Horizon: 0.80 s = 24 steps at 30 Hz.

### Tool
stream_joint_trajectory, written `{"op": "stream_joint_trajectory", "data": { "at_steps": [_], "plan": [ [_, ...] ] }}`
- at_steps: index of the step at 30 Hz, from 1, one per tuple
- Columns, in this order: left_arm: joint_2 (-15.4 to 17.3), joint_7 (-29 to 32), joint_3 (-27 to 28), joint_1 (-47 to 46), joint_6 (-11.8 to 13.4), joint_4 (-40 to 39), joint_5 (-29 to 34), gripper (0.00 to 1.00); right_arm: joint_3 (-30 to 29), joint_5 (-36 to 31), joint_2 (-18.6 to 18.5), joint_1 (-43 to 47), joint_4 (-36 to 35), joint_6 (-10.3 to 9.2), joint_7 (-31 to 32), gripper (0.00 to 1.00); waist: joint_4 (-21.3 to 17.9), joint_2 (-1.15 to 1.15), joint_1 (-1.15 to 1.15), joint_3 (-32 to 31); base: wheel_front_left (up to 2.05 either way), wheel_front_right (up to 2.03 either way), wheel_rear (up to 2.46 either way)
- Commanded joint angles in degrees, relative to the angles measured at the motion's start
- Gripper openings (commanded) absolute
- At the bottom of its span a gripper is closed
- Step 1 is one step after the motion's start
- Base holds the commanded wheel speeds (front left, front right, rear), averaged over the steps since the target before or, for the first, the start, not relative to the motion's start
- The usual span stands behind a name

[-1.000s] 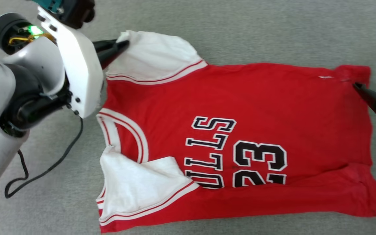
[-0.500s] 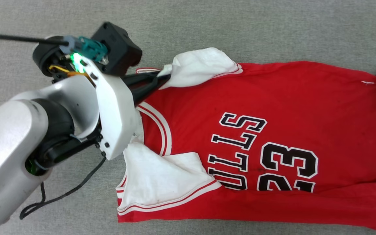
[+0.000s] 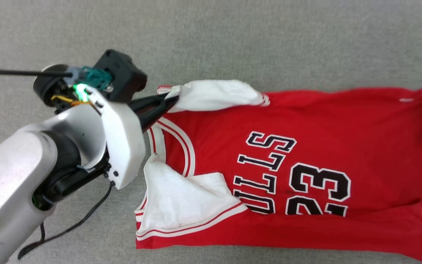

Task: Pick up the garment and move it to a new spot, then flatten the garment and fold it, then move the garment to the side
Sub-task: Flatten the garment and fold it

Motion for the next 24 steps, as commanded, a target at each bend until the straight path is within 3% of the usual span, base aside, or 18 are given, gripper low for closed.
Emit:
{"op": "stream_joint_trajectory", "data": {
  "at_steps": [1,11,20,24],
  "plan": [
    [0.4,-0.7,0.3,1.1,0.5,0.3,-0.4,0.0,-0.4,0.4,0.3,1.5,0.0,-0.02,-0.7,0.0,-0.7,0.0,0.0,-2.2,0.0,0.0,0.0],
    [4.8,-4.8,0.9,12.4,4.5,-1.5,-3.6,0.0,-3.6,5.0,0.8,15.2,-10.0,-0.02,-4.8,0.0,-1.6,0.0,0.0,-11.7,0.0,0.0,0.0],
    [8.3,-6.7,-1.5,23.1,7.0,-3.3,-5.6,0.0,-6.9,5.4,3.1,31.4,-19.1,-0.02,-1.2,0.0,-1.2,0.0,0.0,-15.2,0.0,0.0,0.0],
    [7.9,-7.1,-3.0,26.1,7.5,-2.2,-6.4,0.0,-6.8,5.3,2.8,34.8,-20.1,-0.02,0.6,0.0,-1.1,0.0,0.0,-15.3,0.0,0.0,0.0]
  ]
}}
